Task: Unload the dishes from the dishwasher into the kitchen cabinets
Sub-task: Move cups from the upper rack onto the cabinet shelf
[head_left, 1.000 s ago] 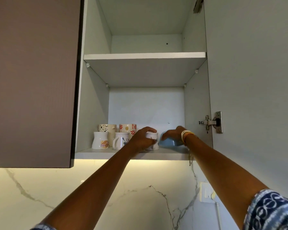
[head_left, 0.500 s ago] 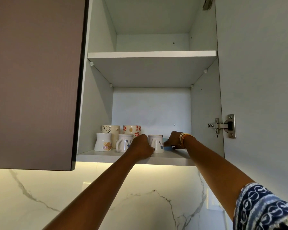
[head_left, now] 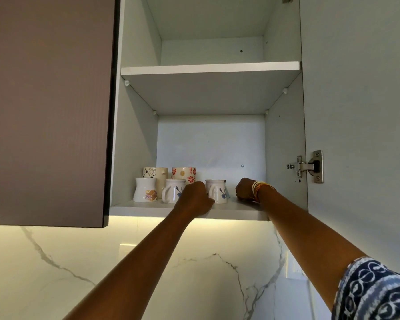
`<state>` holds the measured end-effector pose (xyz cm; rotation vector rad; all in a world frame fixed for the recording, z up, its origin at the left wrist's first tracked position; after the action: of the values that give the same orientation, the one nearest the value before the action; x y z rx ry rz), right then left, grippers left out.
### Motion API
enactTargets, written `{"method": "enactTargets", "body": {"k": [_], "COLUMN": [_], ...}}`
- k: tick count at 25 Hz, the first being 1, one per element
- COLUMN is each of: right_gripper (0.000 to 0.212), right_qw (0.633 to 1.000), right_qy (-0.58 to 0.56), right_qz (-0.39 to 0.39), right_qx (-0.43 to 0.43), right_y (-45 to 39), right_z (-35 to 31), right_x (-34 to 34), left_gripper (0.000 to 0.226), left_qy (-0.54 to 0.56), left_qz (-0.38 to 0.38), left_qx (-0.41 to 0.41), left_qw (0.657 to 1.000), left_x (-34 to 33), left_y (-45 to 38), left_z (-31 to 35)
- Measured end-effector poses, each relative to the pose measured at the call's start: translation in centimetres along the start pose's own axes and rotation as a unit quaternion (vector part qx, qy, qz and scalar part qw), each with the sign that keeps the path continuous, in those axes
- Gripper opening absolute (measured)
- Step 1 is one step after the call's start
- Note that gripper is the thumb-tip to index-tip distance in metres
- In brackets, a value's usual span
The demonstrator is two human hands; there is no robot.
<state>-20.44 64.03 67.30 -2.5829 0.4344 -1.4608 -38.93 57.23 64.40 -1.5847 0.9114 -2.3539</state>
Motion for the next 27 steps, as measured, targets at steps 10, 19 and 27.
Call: {"method": "enactTargets", "body": {"k": [10,19,27], "right_gripper": [0.053,0.076,0.069], "right_qw": [0.997,0.976,0.996], "right_qy": [0.054,0.120,0.069], "right_qz": [0.007,0.127,0.058], "right_qx": [0.055,0.128,-0.003], "right_y": [9.7,29.3,46.6], "right_z": [-0.4,3.0,13.9], "right_x": [-1.1,-6.4,-14.5], "left_gripper": [0.053,0.066,0.067], "left_qy": [-0.228,-0.193,-0.124], "left_qz": [0.006,-0.030,-0.173], "left_qx": [-0.052,-0.097,-0.130], "left_qw": [0.972,0.976,0.968], "left_x": [-0.1,0.1,-6.4], "left_y": [7.3,21.3,38.9], "left_z": [1.1,1.4,5.1]}}
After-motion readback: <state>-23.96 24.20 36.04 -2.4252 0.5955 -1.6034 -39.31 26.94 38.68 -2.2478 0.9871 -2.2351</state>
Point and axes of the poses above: each hand's wrist, its own y-axis away from the middle knuckle, its own x-axis out of the back of the hand, z = x × y, the point moved 4 cm from there along -y, towards the middle knuckle, and after that the axes turned 13 degrees about -y, right-handed, at the moved point
